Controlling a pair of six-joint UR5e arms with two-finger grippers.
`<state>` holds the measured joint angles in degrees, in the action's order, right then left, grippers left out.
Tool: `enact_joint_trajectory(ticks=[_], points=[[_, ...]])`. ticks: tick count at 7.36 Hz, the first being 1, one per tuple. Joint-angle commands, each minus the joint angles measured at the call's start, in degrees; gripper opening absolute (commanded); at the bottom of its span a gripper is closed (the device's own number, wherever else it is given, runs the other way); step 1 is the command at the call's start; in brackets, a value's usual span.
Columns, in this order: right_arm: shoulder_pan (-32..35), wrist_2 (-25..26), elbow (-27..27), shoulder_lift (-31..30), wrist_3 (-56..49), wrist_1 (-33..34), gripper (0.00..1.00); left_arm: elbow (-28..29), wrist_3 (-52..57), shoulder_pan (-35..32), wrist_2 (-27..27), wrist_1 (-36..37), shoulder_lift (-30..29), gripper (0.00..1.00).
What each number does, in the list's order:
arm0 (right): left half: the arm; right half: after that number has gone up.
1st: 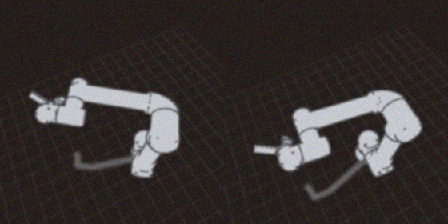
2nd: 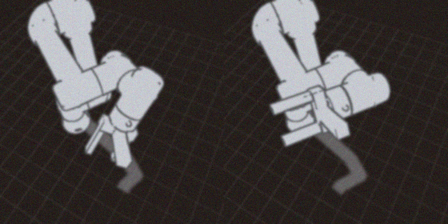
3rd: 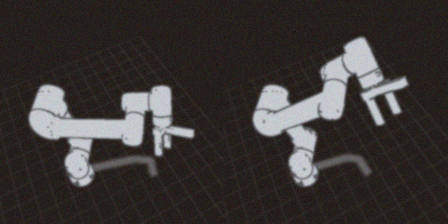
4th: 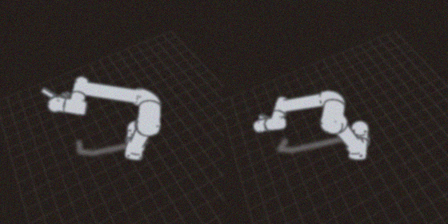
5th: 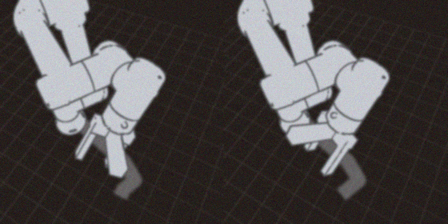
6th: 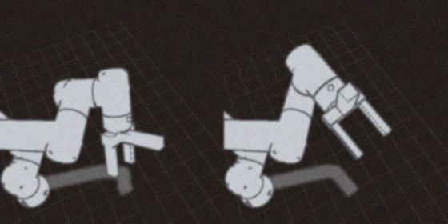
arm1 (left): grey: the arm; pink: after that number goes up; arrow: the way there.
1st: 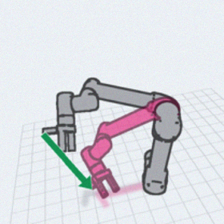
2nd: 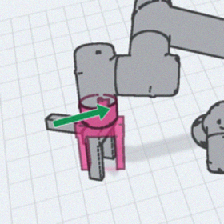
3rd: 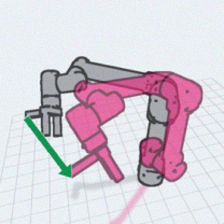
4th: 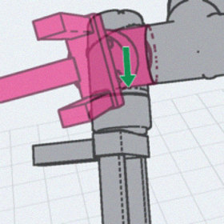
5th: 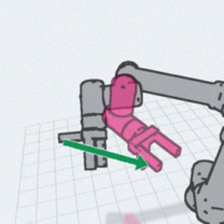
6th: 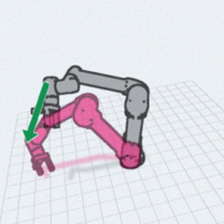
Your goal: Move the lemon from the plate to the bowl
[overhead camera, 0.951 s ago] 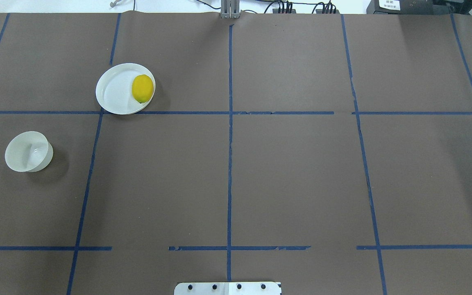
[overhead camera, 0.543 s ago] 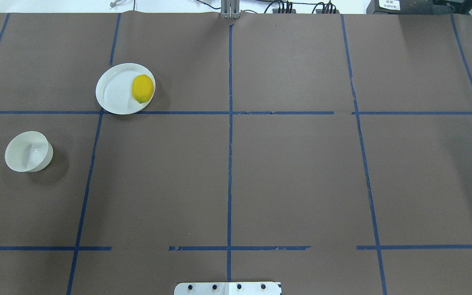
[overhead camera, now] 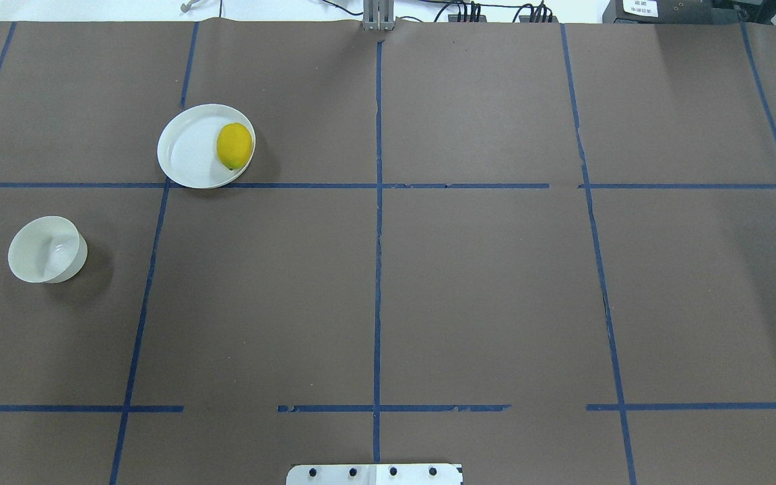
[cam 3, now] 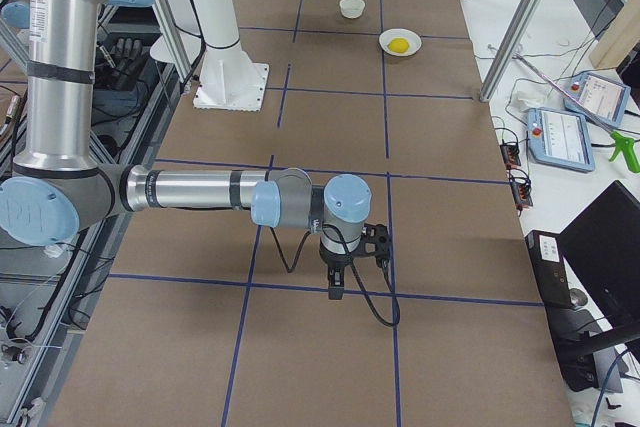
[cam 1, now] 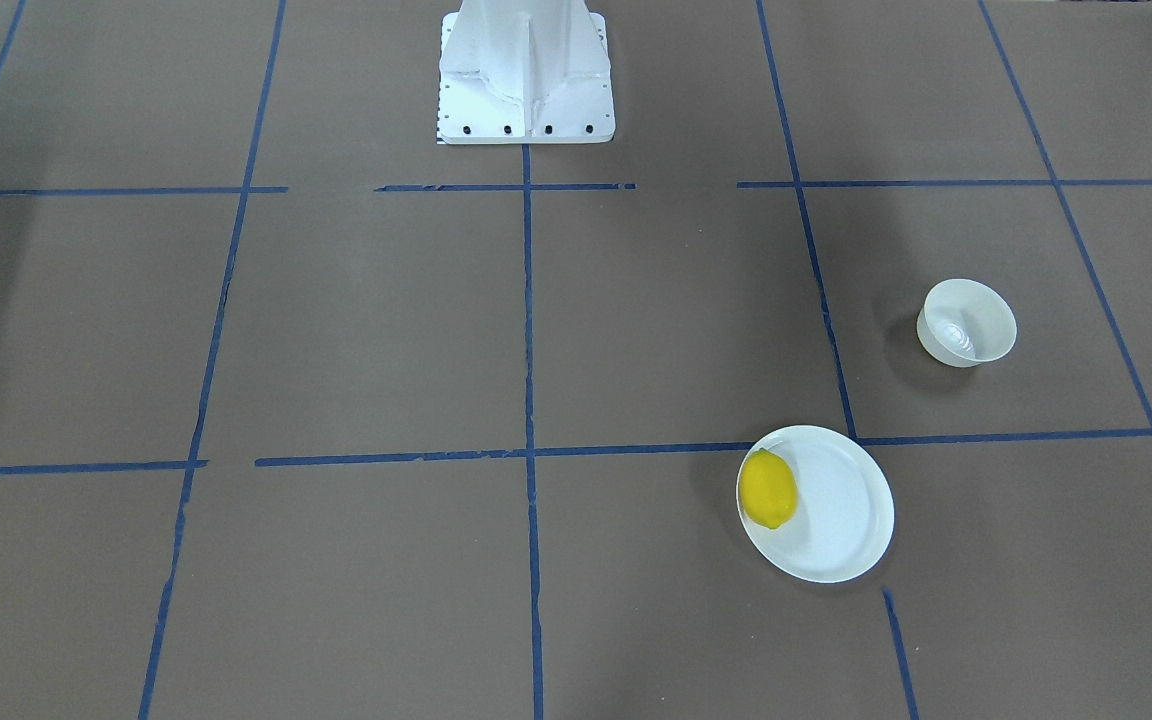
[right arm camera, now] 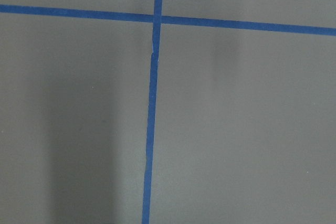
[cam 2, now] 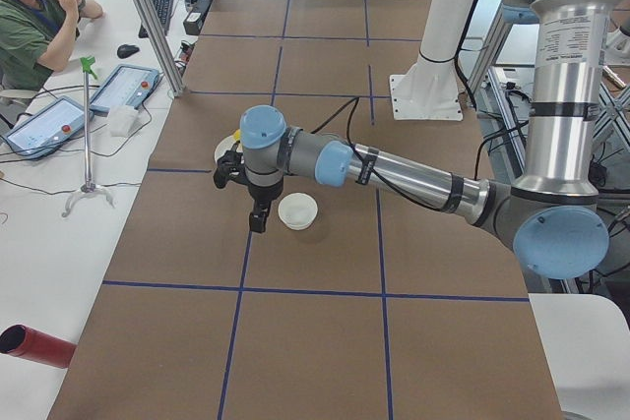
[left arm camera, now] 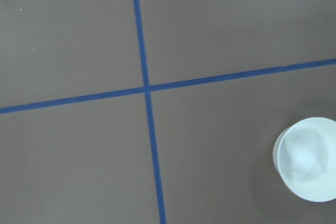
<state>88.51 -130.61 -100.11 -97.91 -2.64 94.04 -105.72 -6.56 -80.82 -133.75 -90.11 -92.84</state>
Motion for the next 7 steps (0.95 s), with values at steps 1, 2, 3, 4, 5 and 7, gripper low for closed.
enact_joint_trajectory(ticks=[1,2,3,4,5,7], points=[[0.00,0.00,0.00,0.00,0.00,0.00,1.00,1.29,-9.90,9.48,5.07,-0.24,-9.58,1.00],[0.00,0.00,0.00,0.00,0.00,0.00,1.00,3.31,-17.27,14.76,5.34,-0.24,-14.86,1.00],[0.00,0.00,0.00,0.00,0.00,0.00,1.00,7.07,-25.96,19.25,5.51,-0.33,-21.00,1.00],[0.00,0.00,0.00,0.00,0.00,0.00,1.00,11.28,-32.66,22.60,6.56,-1.11,-26.11,1.00],[0.00,0.00,0.00,0.00,0.00,0.00,1.00,15.67,-38.30,23.68,8.40,-5.73,-28.51,1.00],[0.00,0.00,0.00,0.00,0.00,0.00,1.00,24.64,-47.19,25.44,8.86,-15.68,-32.37,1.00]])
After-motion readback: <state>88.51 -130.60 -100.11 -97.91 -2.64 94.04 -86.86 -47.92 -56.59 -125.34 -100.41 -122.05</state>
